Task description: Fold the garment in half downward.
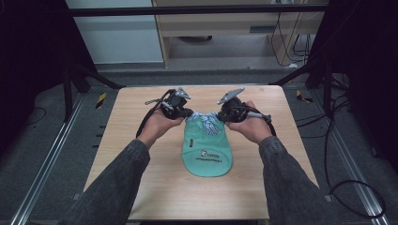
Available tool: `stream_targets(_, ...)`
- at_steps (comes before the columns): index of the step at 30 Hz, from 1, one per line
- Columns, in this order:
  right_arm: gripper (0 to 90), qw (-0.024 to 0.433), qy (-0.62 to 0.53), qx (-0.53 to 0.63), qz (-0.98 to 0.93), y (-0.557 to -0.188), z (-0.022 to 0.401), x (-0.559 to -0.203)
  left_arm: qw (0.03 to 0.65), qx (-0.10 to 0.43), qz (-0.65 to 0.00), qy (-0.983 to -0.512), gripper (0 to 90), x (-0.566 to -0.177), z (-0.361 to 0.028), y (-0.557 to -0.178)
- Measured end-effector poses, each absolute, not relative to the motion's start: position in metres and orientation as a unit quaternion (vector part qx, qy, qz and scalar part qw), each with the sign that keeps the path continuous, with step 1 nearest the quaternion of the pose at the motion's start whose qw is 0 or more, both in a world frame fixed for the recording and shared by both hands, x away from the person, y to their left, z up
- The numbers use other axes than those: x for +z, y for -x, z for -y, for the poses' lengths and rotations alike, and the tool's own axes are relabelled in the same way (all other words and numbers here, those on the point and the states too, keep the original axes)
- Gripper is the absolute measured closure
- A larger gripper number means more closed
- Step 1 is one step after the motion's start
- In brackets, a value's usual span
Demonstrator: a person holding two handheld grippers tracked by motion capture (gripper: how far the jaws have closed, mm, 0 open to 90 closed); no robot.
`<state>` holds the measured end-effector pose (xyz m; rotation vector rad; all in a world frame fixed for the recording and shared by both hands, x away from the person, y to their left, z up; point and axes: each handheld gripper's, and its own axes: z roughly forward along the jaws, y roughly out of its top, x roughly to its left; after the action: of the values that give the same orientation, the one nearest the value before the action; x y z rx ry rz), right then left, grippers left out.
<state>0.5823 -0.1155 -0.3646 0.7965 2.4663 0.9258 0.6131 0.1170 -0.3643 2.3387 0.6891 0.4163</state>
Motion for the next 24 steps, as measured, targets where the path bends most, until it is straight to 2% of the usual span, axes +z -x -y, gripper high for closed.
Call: stream_targets(24, 84.8, 0.223, -0.288, 0.311, -0.878, -0.596, 0.114, -0.362, 0.333, 0.177, -0.266, -0.887, 87.3, -0.354, -0.111, -0.628)
